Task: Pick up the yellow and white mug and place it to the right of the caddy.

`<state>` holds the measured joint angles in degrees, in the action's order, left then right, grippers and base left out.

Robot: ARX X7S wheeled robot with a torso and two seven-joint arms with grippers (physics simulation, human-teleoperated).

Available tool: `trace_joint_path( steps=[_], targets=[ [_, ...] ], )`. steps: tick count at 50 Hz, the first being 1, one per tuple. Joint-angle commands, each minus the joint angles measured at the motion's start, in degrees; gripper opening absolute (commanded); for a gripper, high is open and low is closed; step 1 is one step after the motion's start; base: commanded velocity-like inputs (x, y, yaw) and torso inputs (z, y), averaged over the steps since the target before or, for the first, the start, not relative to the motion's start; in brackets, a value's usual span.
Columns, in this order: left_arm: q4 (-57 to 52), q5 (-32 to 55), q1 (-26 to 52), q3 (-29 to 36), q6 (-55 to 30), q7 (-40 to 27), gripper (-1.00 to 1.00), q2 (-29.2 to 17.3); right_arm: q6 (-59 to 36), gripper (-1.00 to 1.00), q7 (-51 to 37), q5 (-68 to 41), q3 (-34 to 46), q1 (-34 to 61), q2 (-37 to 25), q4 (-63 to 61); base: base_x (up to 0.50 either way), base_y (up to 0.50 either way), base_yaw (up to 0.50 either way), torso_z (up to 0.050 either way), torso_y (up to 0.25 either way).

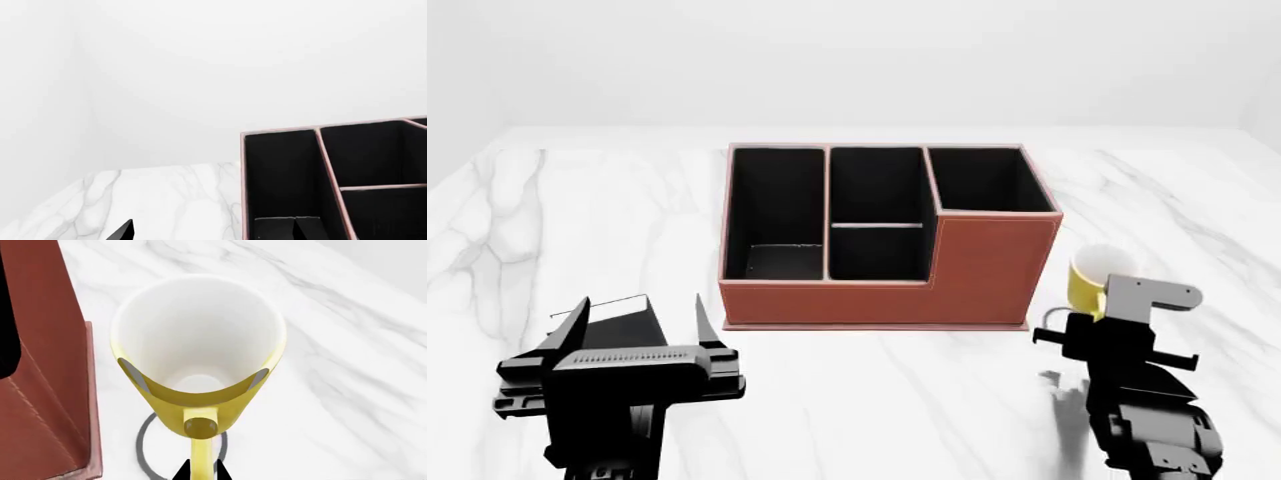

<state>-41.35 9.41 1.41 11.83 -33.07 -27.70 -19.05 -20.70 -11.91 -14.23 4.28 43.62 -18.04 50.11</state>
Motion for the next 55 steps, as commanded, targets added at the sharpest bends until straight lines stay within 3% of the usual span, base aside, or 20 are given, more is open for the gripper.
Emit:
trace_joint_path(
  steps=[1,11,27,55],
  targets=[
    [-0.02,0.14,0.06,0.17,0.01,-0.18,1.00,-0.15,4.33,-1.00,1.60,2.04,0.60,2.89,0.39,7.48,0.00,0.00,0.00,0.000,0.000],
    [-0.12,0.28,0.16,0.30,-0.08,-0.34,1.00,-0.29,9.20,-1.00,3.10,2.91,1.26,6.09,1.02,16.93,0.00,0.00,0.00,0.000,0.001],
    [-0.49,0.51,0.30,0.52,-0.35,-0.62,1.00,-0.50,11.33,-1.00,3.89,3.61,1.80,8.08,1.57,22.31,0.00,0.00,0.00,0.001,0.001],
    [-0.11,0.82,0.18,0.66,0.16,-1.05,1.00,-0.90,11.37,-1.00,4.44,4.52,1.30,8.47,2.05,24.64,0.00,0.00,0.00,0.000,0.000]
  ],
)
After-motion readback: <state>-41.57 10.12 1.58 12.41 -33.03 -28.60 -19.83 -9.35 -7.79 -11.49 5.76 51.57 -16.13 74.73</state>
